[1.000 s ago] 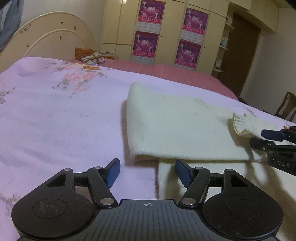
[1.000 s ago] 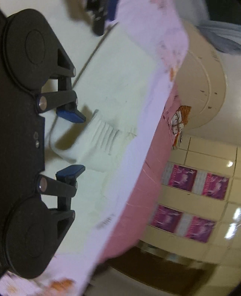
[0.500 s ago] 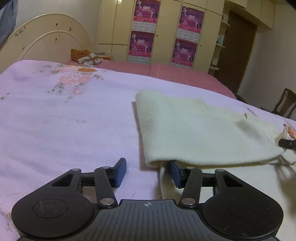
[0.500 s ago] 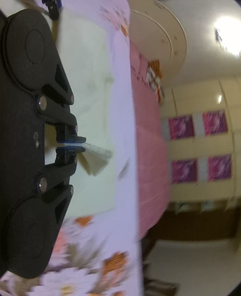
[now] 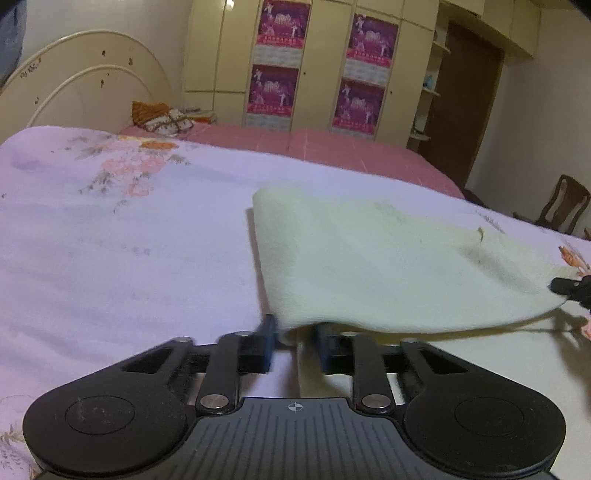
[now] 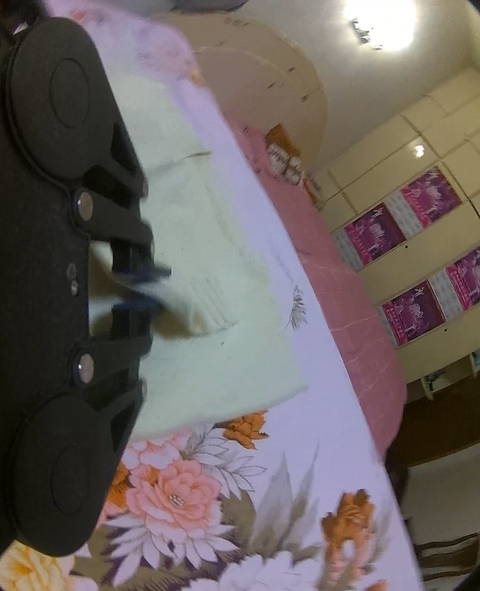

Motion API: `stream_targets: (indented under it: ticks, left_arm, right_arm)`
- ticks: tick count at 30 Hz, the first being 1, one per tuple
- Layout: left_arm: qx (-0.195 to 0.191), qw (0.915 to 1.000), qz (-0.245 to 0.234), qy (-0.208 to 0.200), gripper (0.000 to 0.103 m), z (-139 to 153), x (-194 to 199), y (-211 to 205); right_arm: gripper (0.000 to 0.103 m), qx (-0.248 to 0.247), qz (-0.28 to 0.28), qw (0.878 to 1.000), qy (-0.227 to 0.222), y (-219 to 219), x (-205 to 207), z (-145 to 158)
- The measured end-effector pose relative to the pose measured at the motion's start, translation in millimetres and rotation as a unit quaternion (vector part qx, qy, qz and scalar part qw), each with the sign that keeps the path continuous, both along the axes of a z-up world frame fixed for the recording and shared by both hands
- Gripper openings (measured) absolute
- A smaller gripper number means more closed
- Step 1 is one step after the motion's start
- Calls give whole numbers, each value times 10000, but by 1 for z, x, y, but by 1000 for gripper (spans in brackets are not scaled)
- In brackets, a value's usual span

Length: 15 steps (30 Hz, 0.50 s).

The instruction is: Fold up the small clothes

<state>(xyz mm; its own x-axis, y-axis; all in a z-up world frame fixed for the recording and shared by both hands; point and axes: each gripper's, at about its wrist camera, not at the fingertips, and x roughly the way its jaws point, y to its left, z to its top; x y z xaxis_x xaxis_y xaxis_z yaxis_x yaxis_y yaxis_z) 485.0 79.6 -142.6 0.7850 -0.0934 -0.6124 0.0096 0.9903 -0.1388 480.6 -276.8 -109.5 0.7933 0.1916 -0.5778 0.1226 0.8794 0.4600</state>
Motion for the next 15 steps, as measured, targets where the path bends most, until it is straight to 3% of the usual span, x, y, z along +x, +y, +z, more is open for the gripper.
stream_targets:
  ticks: [4, 8, 15]
  left_arm:
    - [-80, 9999, -44, 77, 16, -2, 4, 1]
    - [-81, 9999, -87, 101, 16, -4, 5, -1]
    - [-39, 9999, -132, 103, 16, -3, 6, -1]
  right_arm:
    - [5, -44, -214, 9991, -358, -11, -18, 15]
    - [5, -137, -265, 9995, 53, -20, -21, -5]
    - [5, -190, -270, 9995, -33, -19, -30, -7]
